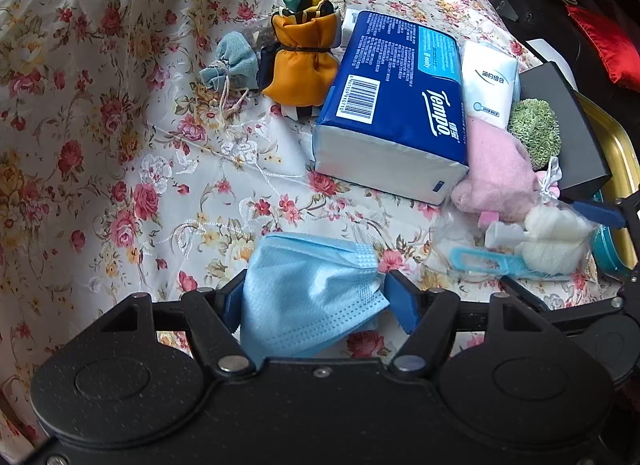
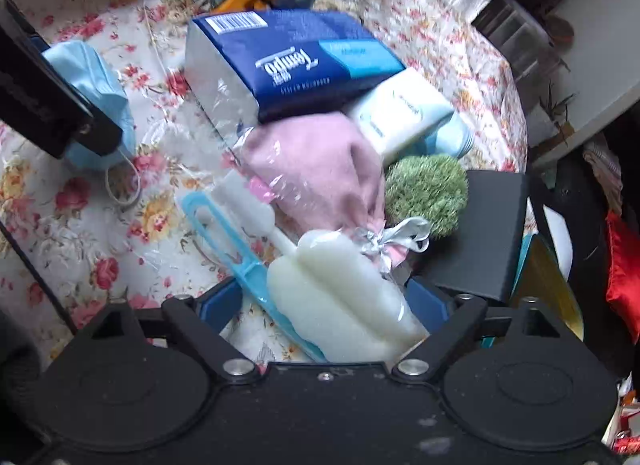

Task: Organize soft objects
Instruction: 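Grasp the bagged white sponge with the right tool while the left tool holds the mask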

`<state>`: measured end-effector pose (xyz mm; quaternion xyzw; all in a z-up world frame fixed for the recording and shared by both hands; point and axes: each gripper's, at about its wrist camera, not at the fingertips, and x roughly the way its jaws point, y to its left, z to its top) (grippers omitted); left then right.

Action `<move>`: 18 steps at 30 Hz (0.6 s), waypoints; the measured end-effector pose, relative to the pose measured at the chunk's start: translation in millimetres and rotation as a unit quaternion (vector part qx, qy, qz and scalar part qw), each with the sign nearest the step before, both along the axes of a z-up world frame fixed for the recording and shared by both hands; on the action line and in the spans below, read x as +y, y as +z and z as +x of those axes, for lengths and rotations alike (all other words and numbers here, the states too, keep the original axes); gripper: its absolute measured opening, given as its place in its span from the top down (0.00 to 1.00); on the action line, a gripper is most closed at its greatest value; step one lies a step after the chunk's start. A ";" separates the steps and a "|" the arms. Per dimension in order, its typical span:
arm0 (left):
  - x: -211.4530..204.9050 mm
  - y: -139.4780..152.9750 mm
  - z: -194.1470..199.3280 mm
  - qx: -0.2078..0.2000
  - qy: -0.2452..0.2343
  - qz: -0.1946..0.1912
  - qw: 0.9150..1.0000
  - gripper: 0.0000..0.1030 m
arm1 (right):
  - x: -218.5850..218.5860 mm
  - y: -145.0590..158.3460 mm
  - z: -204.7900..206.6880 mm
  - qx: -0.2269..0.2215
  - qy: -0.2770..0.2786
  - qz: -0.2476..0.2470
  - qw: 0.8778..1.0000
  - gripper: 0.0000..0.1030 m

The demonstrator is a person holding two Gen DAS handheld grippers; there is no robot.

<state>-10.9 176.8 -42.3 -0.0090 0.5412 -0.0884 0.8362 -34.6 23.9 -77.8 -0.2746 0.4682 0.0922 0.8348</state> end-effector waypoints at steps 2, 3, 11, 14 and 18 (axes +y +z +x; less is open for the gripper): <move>0.3 0.3 0.3 0.000 0.001 -0.001 1.000 0.36 | -8.1 5.7 3.6 0.011 -0.026 0.034 0.999 0.24; 0.1 0.5 0.7 0.001 0.002 -0.001 1.000 0.36 | -11.7 8.5 6.3 0.020 -0.043 0.050 0.998 0.28; -1.6 4.9 2.2 0.005 0.006 -0.007 1.000 0.37 | -72.9 35.7 12.4 0.092 -0.208 0.252 0.941 0.43; -2.9 13.5 1.4 -0.003 0.009 -0.013 1.000 0.37 | -86.9 46.9 -0.6 0.084 -0.239 0.303 0.919 0.43; -12.4 31.5 -2.4 -0.032 -0.004 -0.006 0.999 0.37 | -97.0 65.5 -21.2 0.055 -0.266 0.341 0.900 0.42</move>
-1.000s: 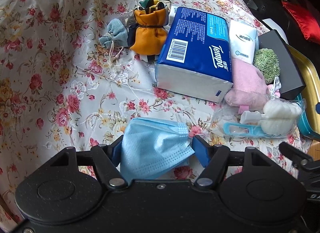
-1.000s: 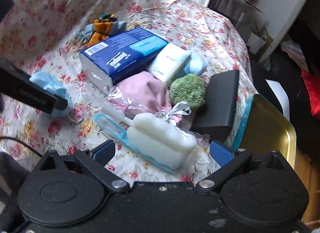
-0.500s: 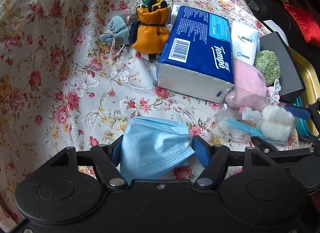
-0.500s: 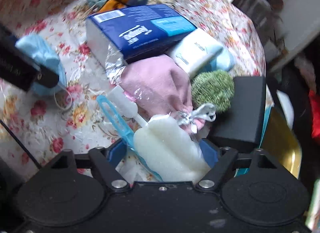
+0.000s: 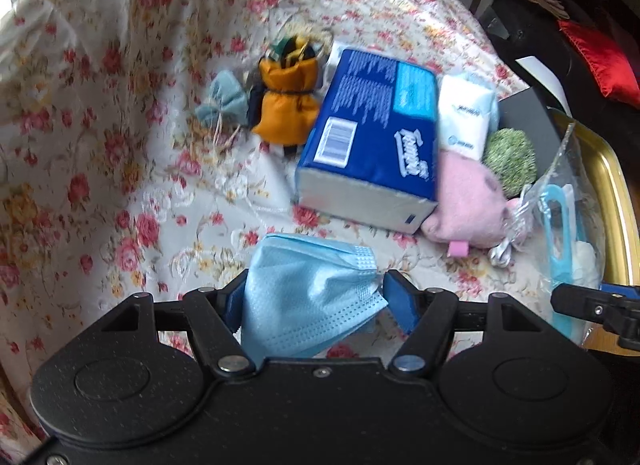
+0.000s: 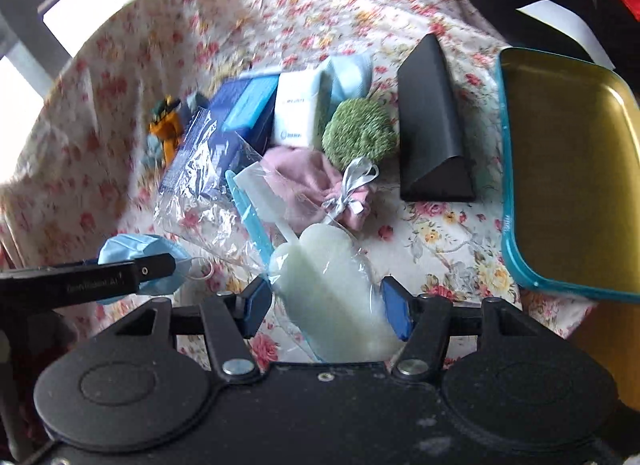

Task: Organize soft objects
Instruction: 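Grasp the bagged white sponge with the right tool while the left tool holds the mask, then carry the sponge and mask over the gold tray and open both tools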

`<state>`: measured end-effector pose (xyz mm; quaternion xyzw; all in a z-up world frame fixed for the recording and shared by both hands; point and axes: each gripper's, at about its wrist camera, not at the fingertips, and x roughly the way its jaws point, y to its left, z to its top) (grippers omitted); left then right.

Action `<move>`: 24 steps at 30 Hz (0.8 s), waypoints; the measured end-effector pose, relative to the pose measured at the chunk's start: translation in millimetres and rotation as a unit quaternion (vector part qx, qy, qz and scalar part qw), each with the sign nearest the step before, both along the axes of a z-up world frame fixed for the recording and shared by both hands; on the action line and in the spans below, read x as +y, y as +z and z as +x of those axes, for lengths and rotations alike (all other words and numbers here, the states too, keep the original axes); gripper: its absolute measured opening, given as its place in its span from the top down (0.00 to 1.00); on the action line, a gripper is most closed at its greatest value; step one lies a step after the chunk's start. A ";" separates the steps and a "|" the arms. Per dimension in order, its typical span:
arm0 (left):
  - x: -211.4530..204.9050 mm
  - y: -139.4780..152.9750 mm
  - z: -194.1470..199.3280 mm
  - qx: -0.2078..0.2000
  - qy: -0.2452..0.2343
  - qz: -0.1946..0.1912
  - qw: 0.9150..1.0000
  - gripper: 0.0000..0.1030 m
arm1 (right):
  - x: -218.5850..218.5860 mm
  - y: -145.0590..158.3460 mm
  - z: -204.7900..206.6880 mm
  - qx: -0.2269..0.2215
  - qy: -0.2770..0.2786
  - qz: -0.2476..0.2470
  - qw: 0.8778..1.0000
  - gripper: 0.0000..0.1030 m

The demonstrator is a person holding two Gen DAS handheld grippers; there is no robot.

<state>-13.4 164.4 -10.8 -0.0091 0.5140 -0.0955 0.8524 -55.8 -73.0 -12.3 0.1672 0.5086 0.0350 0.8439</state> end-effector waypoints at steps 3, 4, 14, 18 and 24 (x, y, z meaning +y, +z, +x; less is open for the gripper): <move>-8.9 14.3 -2.0 -0.009 -0.013 -0.007 1.000 0.37 | -13.6 9.9 -9.0 -0.017 -0.042 0.013 0.999 0.42; -13.2 18.8 -2.7 -0.013 -0.019 -0.005 1.000 0.37 | -19.5 12.6 -11.1 -0.022 -0.059 0.010 0.998 0.42; -76.6 54.9 6.8 -0.051 -0.095 -0.008 0.994 0.37 | -98.8 17.6 -20.8 -0.049 -0.269 -0.047 0.961 0.42; -111.7 67.0 18.3 -0.065 -0.121 -0.024 0.990 0.37 | -132.1 11.8 -10.7 -0.044 -0.352 -0.041 0.934 0.42; -172.2 73.6 31.7 -0.084 -0.165 -0.031 0.982 0.37 | -158.2 -7.6 -0.2 -0.061 -0.412 -0.060 0.907 0.42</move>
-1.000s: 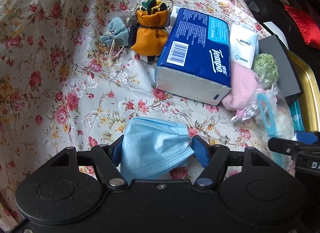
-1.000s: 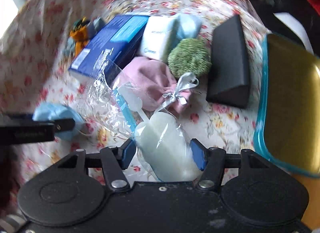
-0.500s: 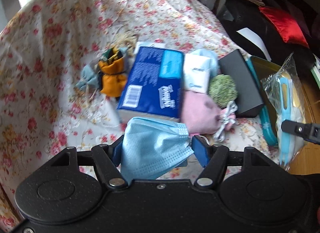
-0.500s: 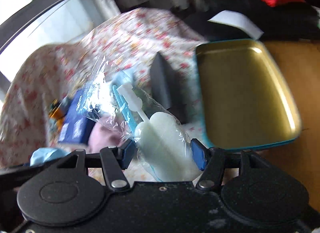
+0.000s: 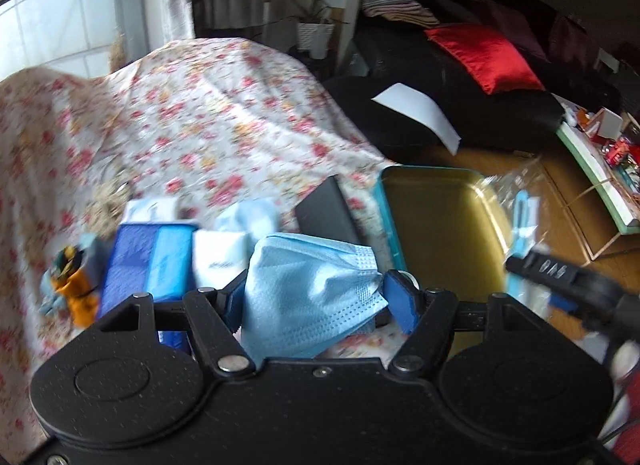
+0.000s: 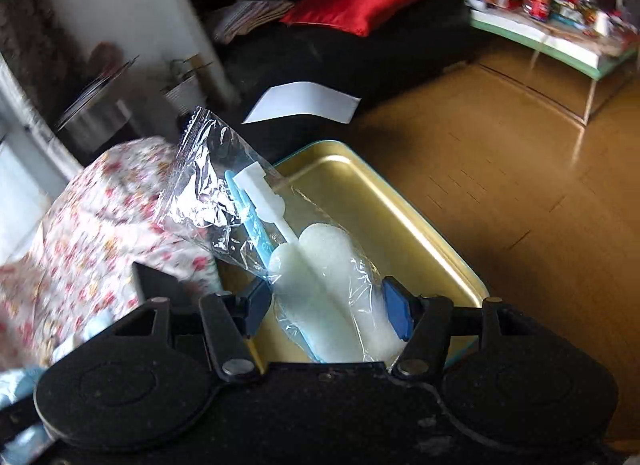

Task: Organize soft objects
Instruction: 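Carry the sponge and mask over the gold tray and open both tools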

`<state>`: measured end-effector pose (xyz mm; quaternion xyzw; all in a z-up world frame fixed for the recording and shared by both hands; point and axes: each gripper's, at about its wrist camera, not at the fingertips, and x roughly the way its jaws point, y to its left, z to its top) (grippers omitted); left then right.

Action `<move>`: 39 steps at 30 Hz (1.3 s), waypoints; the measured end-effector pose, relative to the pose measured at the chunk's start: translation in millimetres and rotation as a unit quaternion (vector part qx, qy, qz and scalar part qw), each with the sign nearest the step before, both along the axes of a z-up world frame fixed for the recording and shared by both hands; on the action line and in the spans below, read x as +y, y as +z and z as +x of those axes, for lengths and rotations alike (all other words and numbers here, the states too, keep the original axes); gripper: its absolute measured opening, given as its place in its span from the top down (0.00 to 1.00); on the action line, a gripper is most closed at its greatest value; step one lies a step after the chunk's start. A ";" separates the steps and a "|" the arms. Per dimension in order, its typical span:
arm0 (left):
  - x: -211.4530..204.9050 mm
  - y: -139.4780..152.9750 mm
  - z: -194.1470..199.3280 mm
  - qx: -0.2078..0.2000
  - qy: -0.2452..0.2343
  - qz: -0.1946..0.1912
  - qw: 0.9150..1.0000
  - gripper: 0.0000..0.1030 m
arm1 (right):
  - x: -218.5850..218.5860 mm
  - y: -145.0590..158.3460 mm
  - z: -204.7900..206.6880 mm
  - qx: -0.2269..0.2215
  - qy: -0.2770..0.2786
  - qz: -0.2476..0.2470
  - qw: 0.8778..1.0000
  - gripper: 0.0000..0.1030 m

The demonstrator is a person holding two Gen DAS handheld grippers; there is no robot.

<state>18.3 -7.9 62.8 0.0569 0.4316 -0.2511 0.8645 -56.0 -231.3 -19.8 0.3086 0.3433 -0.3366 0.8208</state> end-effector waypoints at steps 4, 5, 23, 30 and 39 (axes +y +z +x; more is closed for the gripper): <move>-37.5 -6.9 6.2 -0.002 -0.025 0.008 1.000 0.37 | -8.9 -6.9 0.4 0.014 -0.024 0.006 1.000 0.42; -46.5 -9.1 8.0 -0.002 -0.028 0.011 1.000 0.37 | -10.7 -4.5 -1.3 0.008 -0.029 0.000 1.000 0.42; -142.4 -44.1 35.2 0.033 -0.046 0.035 0.998 0.37 | -60.4 -27.3 -20.5 -0.019 -0.109 0.093 0.990 0.41; -156.4 -60.8 43.2 0.054 -0.045 0.043 0.997 0.37 | -63.6 -32.0 -18.8 -0.016 -0.112 0.109 0.988 0.41; -162.3 -68.7 55.0 0.063 -0.039 0.045 0.996 0.27 | -73.5 -44.4 -3.8 -0.003 -0.114 0.115 0.987 0.21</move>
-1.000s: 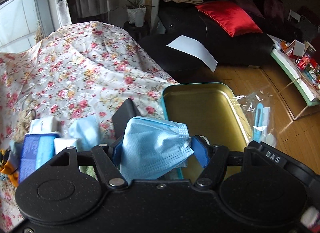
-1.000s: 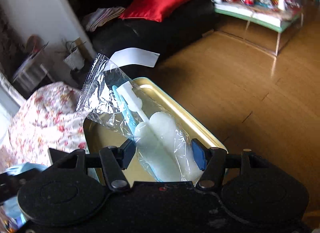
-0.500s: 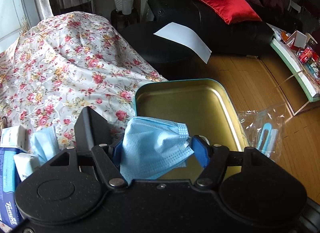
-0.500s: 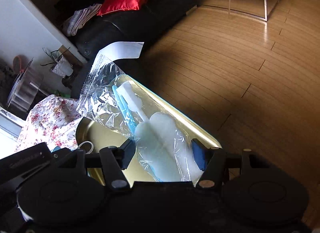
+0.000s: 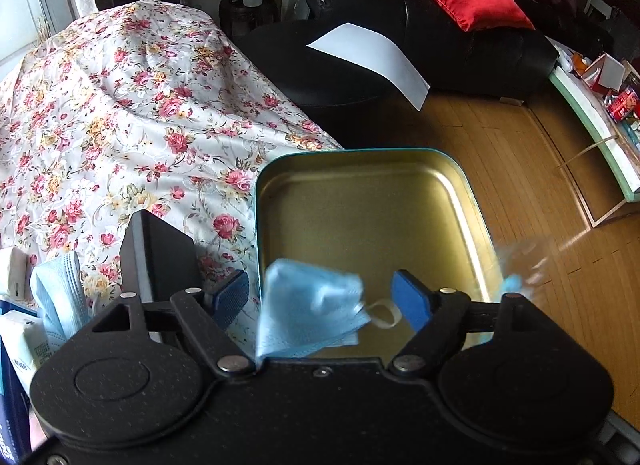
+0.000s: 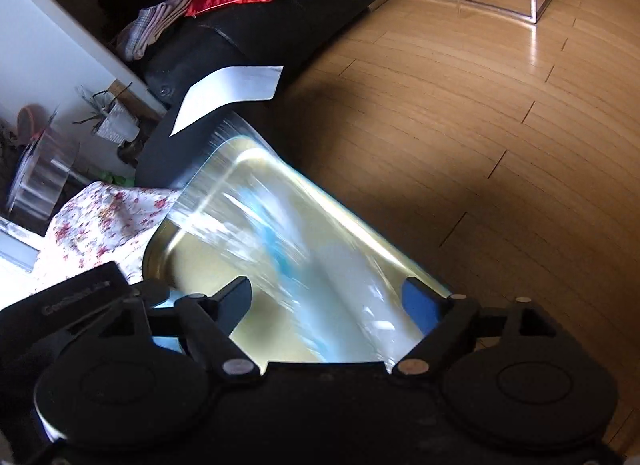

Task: Organize soft objects
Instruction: 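Carry the sponge and mask over the gold tray and open both tools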

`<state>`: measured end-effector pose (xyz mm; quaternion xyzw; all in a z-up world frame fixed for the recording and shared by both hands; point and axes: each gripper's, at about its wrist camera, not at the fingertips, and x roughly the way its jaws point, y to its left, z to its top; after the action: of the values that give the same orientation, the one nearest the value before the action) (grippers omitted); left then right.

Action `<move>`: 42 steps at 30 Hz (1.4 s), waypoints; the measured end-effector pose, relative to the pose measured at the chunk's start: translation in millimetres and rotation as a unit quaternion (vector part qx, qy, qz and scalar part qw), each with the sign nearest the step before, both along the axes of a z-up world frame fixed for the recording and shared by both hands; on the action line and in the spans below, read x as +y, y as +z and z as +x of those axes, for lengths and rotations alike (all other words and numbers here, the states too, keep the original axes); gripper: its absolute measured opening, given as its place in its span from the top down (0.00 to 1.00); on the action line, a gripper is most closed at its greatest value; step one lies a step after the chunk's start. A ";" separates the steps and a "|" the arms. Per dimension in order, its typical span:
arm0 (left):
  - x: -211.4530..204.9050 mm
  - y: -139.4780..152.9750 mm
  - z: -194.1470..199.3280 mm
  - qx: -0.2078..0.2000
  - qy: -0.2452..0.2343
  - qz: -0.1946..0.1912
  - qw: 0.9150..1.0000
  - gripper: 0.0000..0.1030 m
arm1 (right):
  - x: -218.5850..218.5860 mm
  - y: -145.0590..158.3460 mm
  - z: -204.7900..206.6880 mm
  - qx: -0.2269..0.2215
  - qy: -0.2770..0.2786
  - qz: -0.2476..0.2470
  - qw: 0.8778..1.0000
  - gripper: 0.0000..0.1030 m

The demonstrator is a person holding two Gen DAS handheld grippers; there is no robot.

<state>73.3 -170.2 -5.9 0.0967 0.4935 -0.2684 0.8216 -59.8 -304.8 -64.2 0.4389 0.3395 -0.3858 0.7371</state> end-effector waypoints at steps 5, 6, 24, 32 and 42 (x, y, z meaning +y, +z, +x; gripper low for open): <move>-0.7 -6.2 7.9 0.010 0.004 0.003 1.000 0.26 | -4.8 -10.0 7.2 0.010 -0.004 0.005 1.000 0.21; -0.2 -7.4 9.2 0.013 0.006 0.004 1.000 0.26 | -6.4 -11.6 7.9 0.011 -0.007 0.006 1.000 0.21; 17.0 14.7 10.6 -0.010 0.026 -0.020 0.999 0.25 | -6.4 7.8 18.1 0.012 0.000 -0.086 0.996 0.21; 66.4 50.0 -2.2 -0.044 0.044 -0.038 0.997 0.25 | 6.8 15.3 9.0 0.006 0.009 -0.141 0.990 0.20; 153.5 80.9 -9.2 -0.100 0.083 -0.042 0.991 0.19 | 17.5 22.7 -8.8 -0.017 0.014 -0.155 0.988 0.20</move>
<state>64.1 -16.7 75.0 0.0474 0.4038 -0.2090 0.8894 -68.7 -287.3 -41.5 0.3210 0.2693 -0.4155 0.8073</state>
